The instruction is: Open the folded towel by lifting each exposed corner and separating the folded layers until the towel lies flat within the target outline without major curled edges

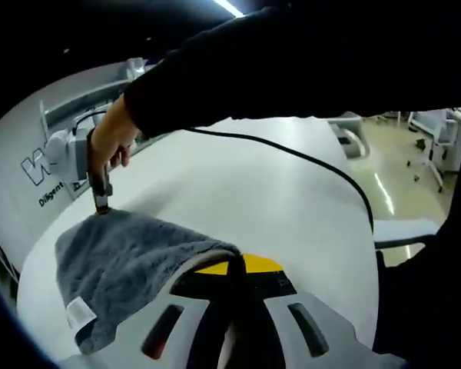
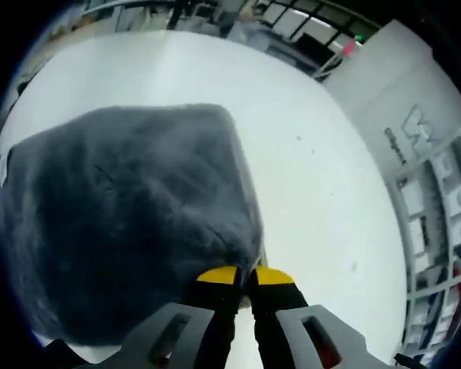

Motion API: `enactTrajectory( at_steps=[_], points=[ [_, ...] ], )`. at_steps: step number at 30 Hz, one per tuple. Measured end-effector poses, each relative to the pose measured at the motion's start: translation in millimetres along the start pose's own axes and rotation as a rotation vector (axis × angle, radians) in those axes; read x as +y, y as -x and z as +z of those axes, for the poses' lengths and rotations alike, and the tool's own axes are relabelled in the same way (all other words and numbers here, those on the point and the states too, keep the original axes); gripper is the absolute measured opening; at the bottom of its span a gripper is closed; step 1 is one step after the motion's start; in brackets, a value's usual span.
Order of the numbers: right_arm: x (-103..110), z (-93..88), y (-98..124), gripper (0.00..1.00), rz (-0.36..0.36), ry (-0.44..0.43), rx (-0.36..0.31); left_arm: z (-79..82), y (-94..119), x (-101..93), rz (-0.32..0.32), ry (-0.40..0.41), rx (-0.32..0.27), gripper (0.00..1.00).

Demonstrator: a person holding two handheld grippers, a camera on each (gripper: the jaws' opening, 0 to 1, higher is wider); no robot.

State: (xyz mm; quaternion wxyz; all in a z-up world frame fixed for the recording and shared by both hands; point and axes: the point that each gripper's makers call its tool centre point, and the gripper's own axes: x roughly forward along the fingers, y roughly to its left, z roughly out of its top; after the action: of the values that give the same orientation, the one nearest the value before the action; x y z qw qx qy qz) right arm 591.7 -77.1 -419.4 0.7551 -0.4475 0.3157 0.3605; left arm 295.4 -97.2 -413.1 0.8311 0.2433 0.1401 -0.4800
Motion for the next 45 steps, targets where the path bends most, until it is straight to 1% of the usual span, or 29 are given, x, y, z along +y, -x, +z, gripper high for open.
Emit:
enactTrajectory(
  at_steps=[8, 11, 15, 18, 20, 22, 25, 32, 40, 45],
  points=[
    [-5.5, 1.7, -3.6, 0.01, 0.010, -0.018, 0.012, 0.2, -0.8, 0.3, -0.006, -0.004, 0.007, 0.02],
    [-5.7, 1.7, -3.9, 0.01, 0.010, -0.019, 0.012, -0.2, -0.3, 1.0, -0.018, 0.013, 0.002, 0.02],
    [-12.3, 1.5, -6.6, 0.01, 0.017, -0.039, 0.006, -0.5, 0.0, -0.3, -0.015, 0.012, 0.002, 0.02],
    [-10.4, 1.5, -6.2, 0.01, 0.023, -0.034, 0.008, -0.6, 0.0, -0.6, -0.016, 0.013, 0.003, 0.02],
    [-12.4, 2.9, -7.7, 0.01, 0.019, -0.014, 0.003, -0.6, -0.2, -0.2, -0.018, 0.016, 0.004, 0.02],
    [-14.0, 3.6, -9.5, 0.01, 0.013, -0.013, -0.002, -0.8, -1.0, 1.2, -0.016, 0.017, 0.004, 0.02],
    [-15.2, 4.5, -10.0, 0.01, 0.015, -0.026, -0.010, -0.9, -1.6, 2.1, -0.017, 0.017, 0.003, 0.02],
    [-13.3, 4.5, -9.5, 0.01, 0.026, -0.035, -0.004, -1.0, -2.0, 1.6, -0.033, 0.021, 0.004, 0.02],
    [-18.6, 6.8, -13.4, 0.01, 0.011, -0.053, -0.010, -2.3, -3.5, 9.1, -0.023, 0.027, 0.002, 0.02],
    [-21.0, 8.3, -15.8, 0.01, 0.006, -0.049, 0.000, -2.4, -5.2, 12.0, -0.022, 0.031, -0.003, 0.02]
  ],
)
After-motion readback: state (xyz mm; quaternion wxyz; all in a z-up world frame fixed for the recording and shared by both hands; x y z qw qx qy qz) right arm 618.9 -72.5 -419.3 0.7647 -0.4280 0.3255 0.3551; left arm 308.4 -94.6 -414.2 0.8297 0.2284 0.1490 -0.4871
